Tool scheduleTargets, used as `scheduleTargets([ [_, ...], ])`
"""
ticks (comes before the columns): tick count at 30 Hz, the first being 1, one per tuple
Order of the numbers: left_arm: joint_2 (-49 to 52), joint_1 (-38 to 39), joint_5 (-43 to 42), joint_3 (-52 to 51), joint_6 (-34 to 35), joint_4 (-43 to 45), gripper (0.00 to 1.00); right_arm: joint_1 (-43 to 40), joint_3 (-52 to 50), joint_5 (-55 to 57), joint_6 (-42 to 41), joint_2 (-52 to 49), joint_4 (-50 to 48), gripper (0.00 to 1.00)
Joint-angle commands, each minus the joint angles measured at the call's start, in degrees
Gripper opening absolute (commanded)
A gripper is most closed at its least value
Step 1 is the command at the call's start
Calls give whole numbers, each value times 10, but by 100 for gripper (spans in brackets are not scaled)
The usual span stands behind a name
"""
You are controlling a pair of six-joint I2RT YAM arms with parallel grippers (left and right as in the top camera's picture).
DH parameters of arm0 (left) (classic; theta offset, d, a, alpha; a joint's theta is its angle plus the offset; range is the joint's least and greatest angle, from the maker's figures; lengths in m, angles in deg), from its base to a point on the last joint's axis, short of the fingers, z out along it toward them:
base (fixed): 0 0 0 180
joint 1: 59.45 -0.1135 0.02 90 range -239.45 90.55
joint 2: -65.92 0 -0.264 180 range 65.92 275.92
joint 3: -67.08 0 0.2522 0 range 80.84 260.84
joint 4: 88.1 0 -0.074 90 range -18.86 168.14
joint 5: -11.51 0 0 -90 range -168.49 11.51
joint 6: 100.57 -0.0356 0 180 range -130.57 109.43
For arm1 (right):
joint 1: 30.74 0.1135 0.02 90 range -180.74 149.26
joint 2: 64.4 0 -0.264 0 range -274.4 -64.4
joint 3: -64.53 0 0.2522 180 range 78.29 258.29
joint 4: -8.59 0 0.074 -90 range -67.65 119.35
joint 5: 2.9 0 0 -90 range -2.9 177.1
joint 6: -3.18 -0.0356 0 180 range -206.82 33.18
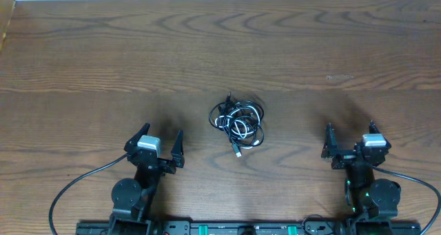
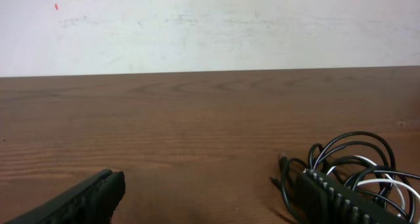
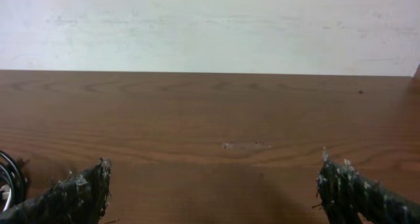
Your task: Untangle cables
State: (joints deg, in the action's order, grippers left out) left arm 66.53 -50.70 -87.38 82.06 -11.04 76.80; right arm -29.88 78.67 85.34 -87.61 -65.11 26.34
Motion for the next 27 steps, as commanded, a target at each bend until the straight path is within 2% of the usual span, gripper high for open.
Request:
scheduleTargets([
  [1,-3,2,-24,-9,-8,-19,87,-8,-1,-7,-4,2,2,99],
  [27,-3,2,-24,-9,-8,-19,87,-8,-1,-7,-4,2,2,99],
])
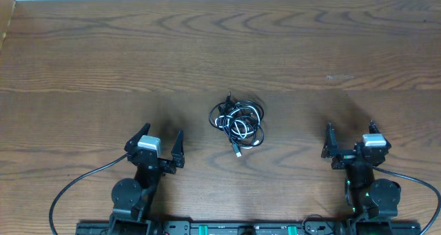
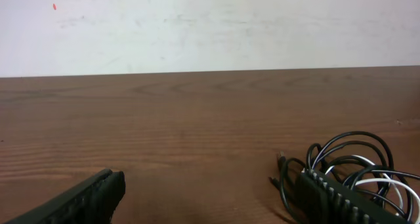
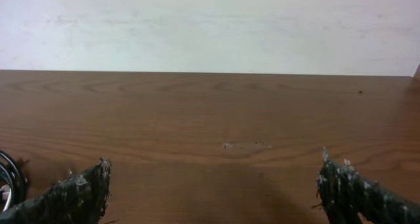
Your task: Untangle cables
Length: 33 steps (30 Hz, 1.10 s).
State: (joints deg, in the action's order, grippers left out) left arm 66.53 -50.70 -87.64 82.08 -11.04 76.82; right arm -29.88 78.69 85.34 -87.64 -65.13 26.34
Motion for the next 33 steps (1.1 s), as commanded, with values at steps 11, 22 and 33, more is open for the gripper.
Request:
scheduleTargets([
  [11,-3,2,-22,-9,-8,-20,87,-8,-1,-7,-4,2,2,99],
  [22,-3,2,-16,-9,-9,-20,87,-8,-1,-7,-4,2,2,99],
  [33,-3,2,-16,-9,-9,-20,87,-8,-1,-7,-4,2,2,99],
])
